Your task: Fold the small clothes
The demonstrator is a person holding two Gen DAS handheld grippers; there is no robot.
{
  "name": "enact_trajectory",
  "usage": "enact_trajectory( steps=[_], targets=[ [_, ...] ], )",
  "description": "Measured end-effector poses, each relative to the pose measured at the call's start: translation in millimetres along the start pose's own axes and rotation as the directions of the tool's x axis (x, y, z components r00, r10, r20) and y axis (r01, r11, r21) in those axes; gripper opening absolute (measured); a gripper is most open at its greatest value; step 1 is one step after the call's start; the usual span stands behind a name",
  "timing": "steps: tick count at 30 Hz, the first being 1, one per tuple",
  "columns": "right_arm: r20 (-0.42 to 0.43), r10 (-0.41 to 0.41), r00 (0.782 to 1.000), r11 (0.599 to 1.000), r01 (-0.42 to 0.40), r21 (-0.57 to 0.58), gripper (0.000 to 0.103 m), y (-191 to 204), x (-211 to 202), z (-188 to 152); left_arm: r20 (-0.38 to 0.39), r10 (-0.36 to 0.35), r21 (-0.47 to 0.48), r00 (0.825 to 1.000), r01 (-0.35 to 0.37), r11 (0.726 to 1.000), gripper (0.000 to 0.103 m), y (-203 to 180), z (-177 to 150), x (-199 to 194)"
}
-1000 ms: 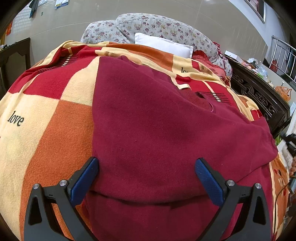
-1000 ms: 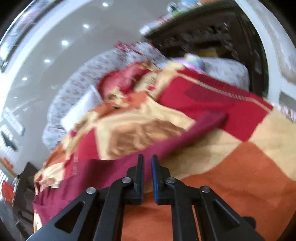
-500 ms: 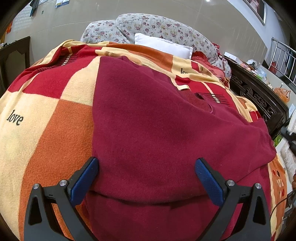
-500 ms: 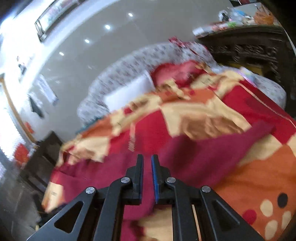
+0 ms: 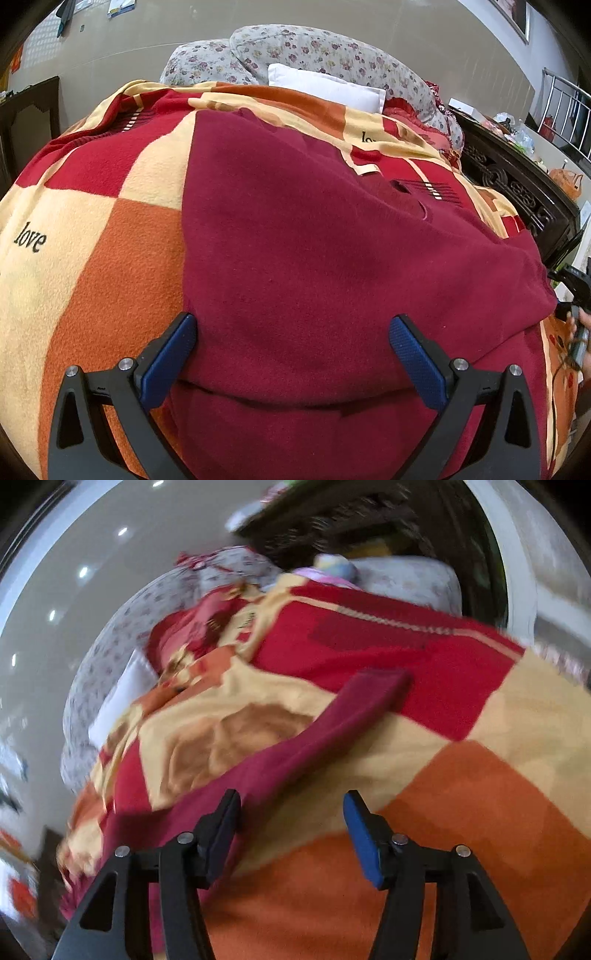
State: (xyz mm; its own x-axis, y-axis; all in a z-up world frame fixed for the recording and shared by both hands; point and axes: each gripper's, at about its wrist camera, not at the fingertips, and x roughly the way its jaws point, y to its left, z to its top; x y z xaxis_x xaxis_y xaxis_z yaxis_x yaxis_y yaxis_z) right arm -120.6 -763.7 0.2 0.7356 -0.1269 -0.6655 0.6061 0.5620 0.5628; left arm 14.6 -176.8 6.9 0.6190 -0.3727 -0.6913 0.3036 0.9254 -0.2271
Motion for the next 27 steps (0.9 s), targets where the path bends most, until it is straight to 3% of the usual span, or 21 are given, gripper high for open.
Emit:
enact_trajectory(
  steps=[3, 5, 7, 8, 11, 13, 17, 21, 25, 26, 27],
  targets=[
    [-0.031, 0.08, 0.996, 0.991, -0.076, 0.11, 0.062, -15.2, 20.0, 12.0, -0.002, 0.004, 0.004, 1.0, -0.004, 1.0, 0.103, -0.9, -0.3, 0.4],
    [0.014, 0.112, 0.994, 0.983, -0.113, 0.142, 0.062, -19.1, 24.1, 17.0, -0.001, 0.003, 0.004, 1.0, -0.003, 1.0, 0.103, -1.0, -0.1, 0.4],
    [0.045, 0.129, 0.991, 0.984, -0.134, 0.115, 0.039, -15.1, 25.3, 19.2, 0.019, -0.033, -0.011, 0.999, 0.033, 0.999, 0.103, 1.4, 1.0, -3.5],
    [0.058, 0.118, 0.991, 0.989, -0.123, 0.079, 0.007, -10.2, 24.8, 19.5, 0.034, -0.056, -0.023, 0.998, 0.057, 0.998, 0.103, 3.6, 2.1, -7.0],
    [0.113, 0.155, 0.981, 0.988, -0.155, -0.007, 0.007, 6.4, 12.2, 18.0, 0.079, -0.132, -0.084, 0.988, 0.139, 0.987, 0.103, 8.5, 10.0, -26.6],
    [0.135, 0.245, 0.96, 0.969, -0.237, -0.073, 0.007, 24.3, -7.8, 13.8, 0.096, -0.188, -0.095, 0.978, 0.197, 0.976, 0.103, 4.0, 17.0, -38.5],
    [0.095, 0.442, 0.892, 0.878, -0.409, -0.248, 0.007, 86.1, -54.6, -7.0, 0.073, -0.26, -0.136, 0.963, 0.267, 0.954, 0.103, -11.6, 34.1, -42.6],
    [-0.028, 0.526, 0.85, 0.774, -0.492, -0.398, 0.007, 156.5, -71.7, -54.5, 0.05, -0.38, -0.247, 0.924, 0.38, 0.891, 0.103, -24.2, 45.7, -28.3],
    [-0.168, 0.491, 0.855, 0.679, -0.496, -0.541, 0.01, 221.8, -57.0, -126.1, 0.042, -0.366, -0.247, 0.93, 0.364, 0.898, 0.103, -40.4, 44.3, -21.0],
    [-0.199, 0.462, 0.864, 0.66, -0.485, -0.574, 0.017, 233.8, -50.5, -143.9, 0.039, -0.366, -0.25, 0.93, 0.364, 0.897, 0.103, -40.8, 43.7, -19.5],
    [-0.256, 0.422, 0.87, 0.641, -0.486, -0.594, 0.04, 246.9, -40.0, -163.5, 0.035, -0.363, -0.255, 0.931, 0.36, 0.897, 0.103, -40.1, 43.0, -18.1]
  ],
)
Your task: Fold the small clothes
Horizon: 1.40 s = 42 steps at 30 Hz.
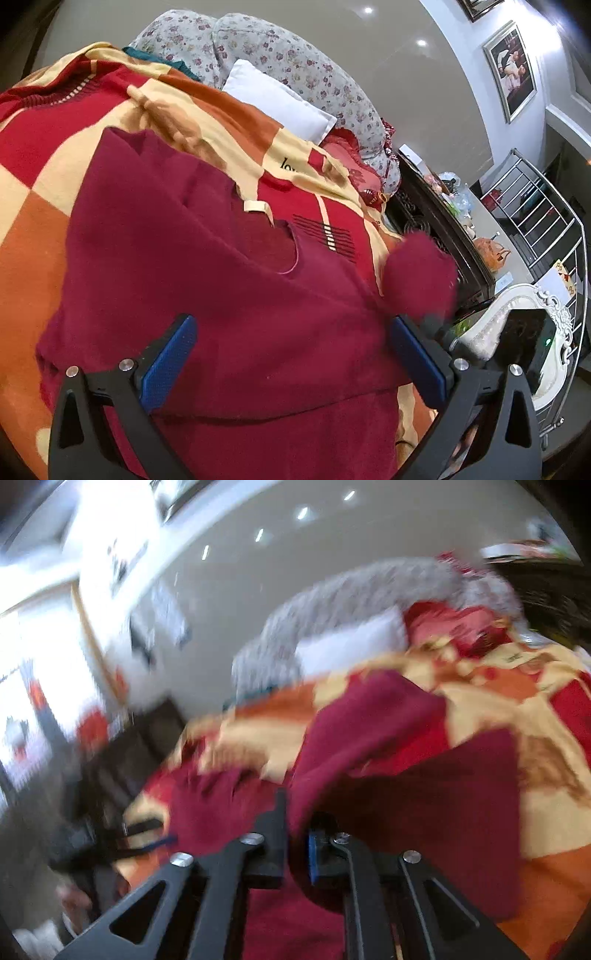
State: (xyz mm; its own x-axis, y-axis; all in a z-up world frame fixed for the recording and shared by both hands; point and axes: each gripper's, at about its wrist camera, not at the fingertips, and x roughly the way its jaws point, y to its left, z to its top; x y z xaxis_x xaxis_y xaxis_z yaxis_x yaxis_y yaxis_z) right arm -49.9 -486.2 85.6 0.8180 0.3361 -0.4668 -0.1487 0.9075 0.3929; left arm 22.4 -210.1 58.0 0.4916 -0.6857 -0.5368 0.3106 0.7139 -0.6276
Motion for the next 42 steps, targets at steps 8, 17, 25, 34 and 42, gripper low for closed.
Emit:
enact_trajectory(
  steps=[8, 17, 25, 34, 42],
  targets=[
    [-0.112, 0.065, 0.992, 0.998, -0.063, 0.025, 0.065, 17.3, 19.1, -36.1, -0.026, 0.045, -0.001, 0.999, -0.045, 0.999, 0.103, 5.0, -3.3, 9.1],
    [0.09, 0.04, 0.995, 0.994, -0.049, 0.1, 0.08, -4.3, -39.2, -33.9, -0.108, 0.056, 0.042, 0.993, -0.052, 0.998, 0.103, -21.4, -21.5, 52.3],
    [0.163, 0.1, 0.982, 0.974, -0.13, 0.184, 0.08, -29.9, -51.8, -40.3, -0.122, 0.07, 0.049, 0.99, -0.064, 0.997, 0.06, -40.4, -26.1, 80.5],
    [0.251, 0.063, 0.966, 0.946, -0.138, 0.295, 0.08, -61.6, -76.5, -43.8, -0.012, 0.046, 0.122, 0.999, -0.044, 0.992, 0.011, -58.9, -3.4, 28.9],
    [0.226, -0.01, 0.974, 0.953, -0.06, 0.298, 0.08, -54.4, -86.1, -35.0, 0.135, 0.242, 0.112, 0.961, -0.258, 0.96, 0.011, 5.6, 27.7, -48.2]
  ],
)
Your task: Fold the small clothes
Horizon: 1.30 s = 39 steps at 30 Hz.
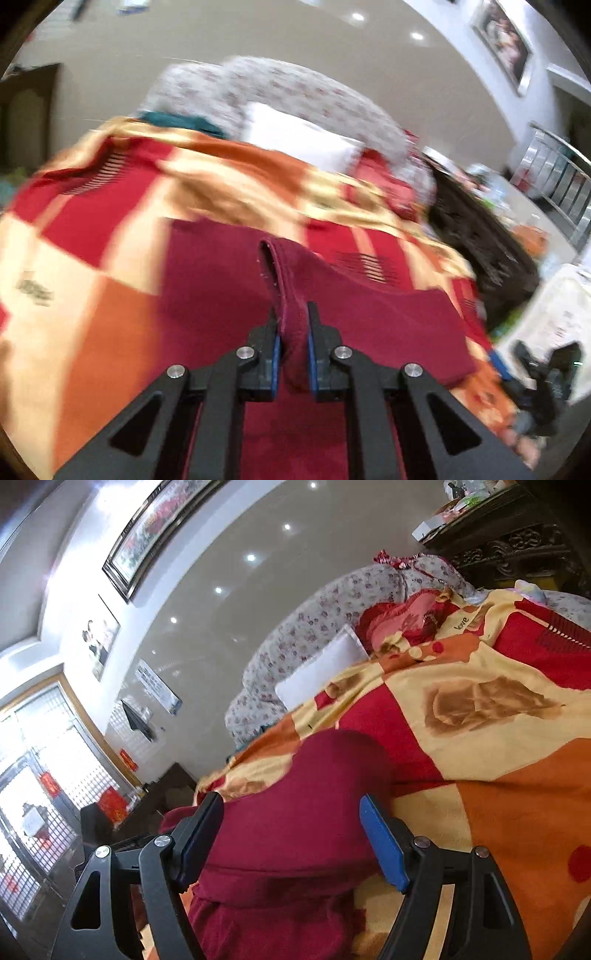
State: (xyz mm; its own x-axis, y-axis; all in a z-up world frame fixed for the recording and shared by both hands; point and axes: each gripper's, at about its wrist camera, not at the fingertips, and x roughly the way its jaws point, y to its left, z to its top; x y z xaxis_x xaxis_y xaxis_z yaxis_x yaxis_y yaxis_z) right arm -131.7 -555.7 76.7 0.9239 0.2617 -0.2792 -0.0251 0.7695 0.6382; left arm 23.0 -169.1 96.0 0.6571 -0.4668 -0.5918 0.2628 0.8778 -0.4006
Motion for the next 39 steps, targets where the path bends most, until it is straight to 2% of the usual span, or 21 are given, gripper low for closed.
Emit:
enact_trajectory(
  steps=[2, 5, 10, 13, 15, 19, 20, 22, 23, 25, 27, 28, 29, 30, 32, 34, 36, 39],
  targets=[
    [-0.029, -0.043, 0.999, 0.998, 0.042, -0.037, 0.08, 9.7, 7.6, 0.4, -0.027, 0.025, -0.079, 0.999, -0.027, 0.997, 0.011, 30.0, 0.5, 8.9],
    [-0.085, -0.124, 0.989, 0.985, 0.112, -0.13, 0.078, 28.4, 24.0, -0.5, -0.085, 0.015, -0.149, 0.996, -0.027, 0.988, 0.011, 59.9, -12.0, 27.9],
    [-0.115, -0.242, 0.963, 0.927, 0.195, -0.321, 0.06, 60.8, 55.7, -0.6, -0.074, 0.044, -0.115, 0.996, -0.052, 0.992, 0.011, 60.4, -28.6, 35.9],
    [-0.154, -0.305, 0.94, 0.883, 0.219, -0.414, 0.048, 67.0, 79.1, -4.4, -0.076, 0.043, -0.11, 0.996, -0.051, 0.993, 0.011, 62.5, -29.9, 38.1],
    [-0.212, -0.353, 0.911, 0.861, 0.228, -0.455, 0.041, 59.9, 93.7, -13.8, -0.081, 0.035, -0.117, 0.996, -0.044, 0.992, 0.011, 63.5, -31.4, 42.1],
    [-0.221, -0.468, 0.855, 0.778, 0.28, -0.563, 0.034, 47.7, 92.5, -37.2, -0.084, 0.002, -0.116, 0.996, -0.012, 0.993, 0.015, 61.5, -32.4, 46.6],
    [-0.205, -0.494, 0.845, 0.754, 0.3, -0.584, 0.034, 44.6, 88.7, -41.3, -0.081, -0.004, -0.115, 0.997, -0.005, 0.993, 0.017, 59.6, -32.8, 47.0],
    [-0.176, -0.537, 0.825, 0.719, 0.339, -0.607, 0.034, 38.6, 83.3, -45.2, -0.079, -0.009, -0.095, 0.997, 0.001, 0.995, 0.032, 53.4, -33.6, 47.2],
    [-0.173, -0.552, 0.816, 0.714, 0.355, -0.604, 0.035, 33.9, 80.8, -45.0, -0.077, -0.01, -0.083, 0.997, 0.003, 0.997, 0.036, 50.5, -33.8, 47.1],
    [-0.191, -0.537, 0.821, 0.743, 0.354, -0.568, 0.035, 27.5, 76.5, -40.6, -0.075, -0.009, -0.06, 0.997, 0.004, 0.998, 0.049, 44.6, -34.6, 45.5],
    [-0.19, -0.527, 0.828, 0.758, 0.357, -0.547, 0.035, 31.1, 69.9, -33.5, -0.059, 0.012, -0.039, 0.998, -0.015, 0.999, 0.053, 41.3, -35.1, 40.2],
    [-0.178, -0.519, 0.836, 0.762, 0.358, -0.54, 0.036, 36.1, 65.3, -30.5, -0.047, 0.023, -0.03, 0.999, -0.024, 0.999, 0.059, 40.2, -34.8, 37.8],
    [-0.168, -0.503, 0.848, 0.77, 0.352, -0.532, 0.037, 42.2, 63.1, -28.0, -0.027, 0.042, -0.022, 0.999, -0.043, 0.999, 0.062, 38.7, -34.1, 34.6],
    [-0.153, -0.462, 0.873, 0.79, 0.327, -0.519, 0.037, 52.0, 57.7, -24.2, -0.011, 0.057, -0.019, 0.998, -0.058, 0.998, 0.068, 37.8, -33.4, 32.7],
    [-0.14, -0.413, 0.9, 0.801, 0.286, -0.527, 0.037, 68.6, 60.6, -20.8, -0.002, 0.087, -0.009, 0.996, -0.087, 0.996, 0.07, 36.4, -32.1, 34.0],
    [-0.147, -0.4, 0.905, 0.792, 0.261, -0.553, 0.037, 80.2, 74.7, -20.5, -0.011, 0.149, 0.006, 0.989, -0.148, 0.989, 0.07, 36.6, -31.0, 39.9],
    [-0.184, -0.387, 0.903, 0.799, 0.23, -0.556, 0.037, 81.6, 97.3, -21.2, -0.018, 0.193, 0.006, 0.981, -0.193, 0.981, 0.07, 40.1, -28.4, 47.0],
    [-0.211, -0.43, 0.878, 0.802, 0.264, -0.536, 0.037, 65.9, 125.8, -21.8, -0.036, 0.233, 0.005, 0.972, -0.233, 0.972, 0.07, 48.4, -24.4, 57.3]
  ],
)
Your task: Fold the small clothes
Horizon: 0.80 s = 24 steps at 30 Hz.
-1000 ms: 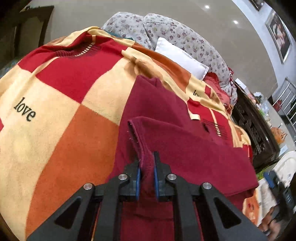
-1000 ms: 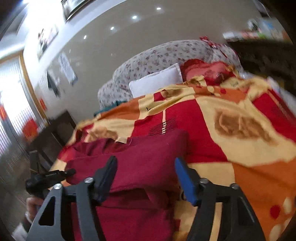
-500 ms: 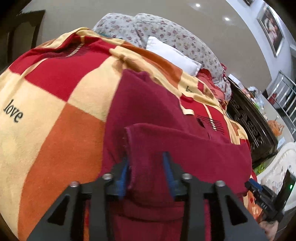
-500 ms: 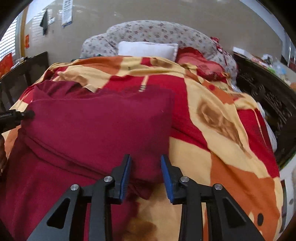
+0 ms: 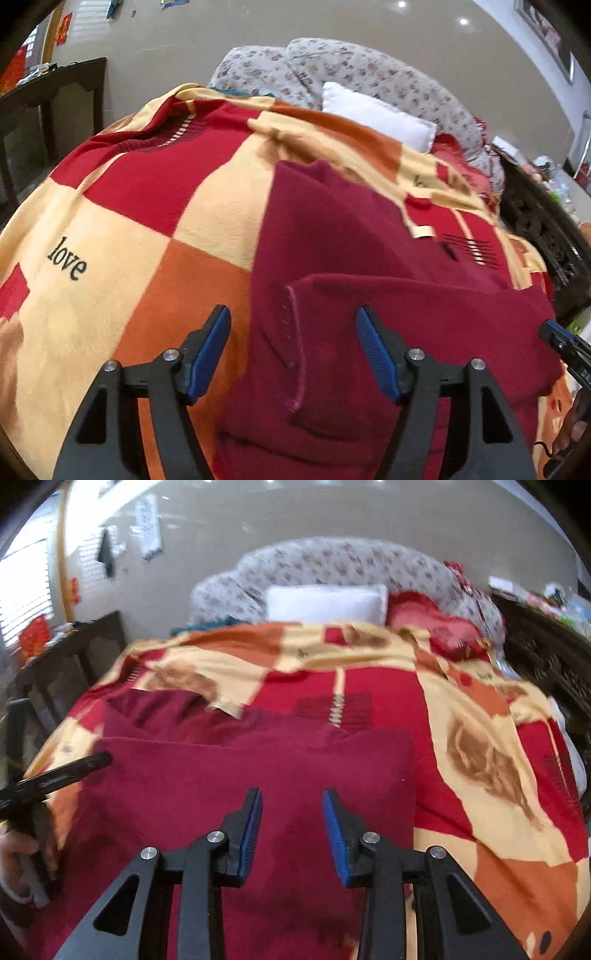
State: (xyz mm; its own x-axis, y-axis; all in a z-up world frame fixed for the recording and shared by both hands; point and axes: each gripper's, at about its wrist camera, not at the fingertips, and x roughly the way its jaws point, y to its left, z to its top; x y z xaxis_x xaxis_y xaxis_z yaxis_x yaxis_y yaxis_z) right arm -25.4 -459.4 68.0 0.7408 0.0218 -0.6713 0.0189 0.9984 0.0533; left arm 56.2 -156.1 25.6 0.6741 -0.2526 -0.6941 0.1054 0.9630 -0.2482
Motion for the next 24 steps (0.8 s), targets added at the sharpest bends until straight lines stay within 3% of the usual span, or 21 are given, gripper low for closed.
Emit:
enact_trajectory(
  steps=[7, 14, 18, 21, 24],
  targets=[
    [-0.034, -0.004, 0.999, 0.992, 0.008, 0.128, 0.035, -30.6, 31.0, 3.7, -0.005, 0.03, 0.003, 1.0, -0.03, 1.0, 0.073, 3.2, 0.5, 12.4],
    [-0.028, 0.018, 0.999, 0.998, -0.017, 0.052, 0.037, -11.5, -21.9, -20.2, -0.001, 0.033, 0.002, 0.999, -0.033, 0.999, 0.074, 1.0, -0.4, 10.0],
    [-0.084, -0.069, 0.994, 0.997, 0.067, -0.029, 0.037, -6.4, -14.0, -42.5, 0.006, 0.041, 0.012, 0.999, -0.041, 0.999, 0.076, 2.1, 0.1, 9.3],
    [-0.087, -0.088, 0.992, 0.996, 0.087, -0.011, 0.037, -7.5, -6.3, -44.3, -0.004, 0.051, 0.03, 0.999, -0.051, 0.998, 0.076, 2.2, -1.2, 3.1],
    [-0.066, -0.073, 0.995, 0.997, 0.072, -0.012, 0.039, 0.1, -26.2, -43.2, -0.015, 0.059, 0.06, 0.998, -0.058, 0.996, 0.076, 0.2, -5.7, -6.7]
  ],
)
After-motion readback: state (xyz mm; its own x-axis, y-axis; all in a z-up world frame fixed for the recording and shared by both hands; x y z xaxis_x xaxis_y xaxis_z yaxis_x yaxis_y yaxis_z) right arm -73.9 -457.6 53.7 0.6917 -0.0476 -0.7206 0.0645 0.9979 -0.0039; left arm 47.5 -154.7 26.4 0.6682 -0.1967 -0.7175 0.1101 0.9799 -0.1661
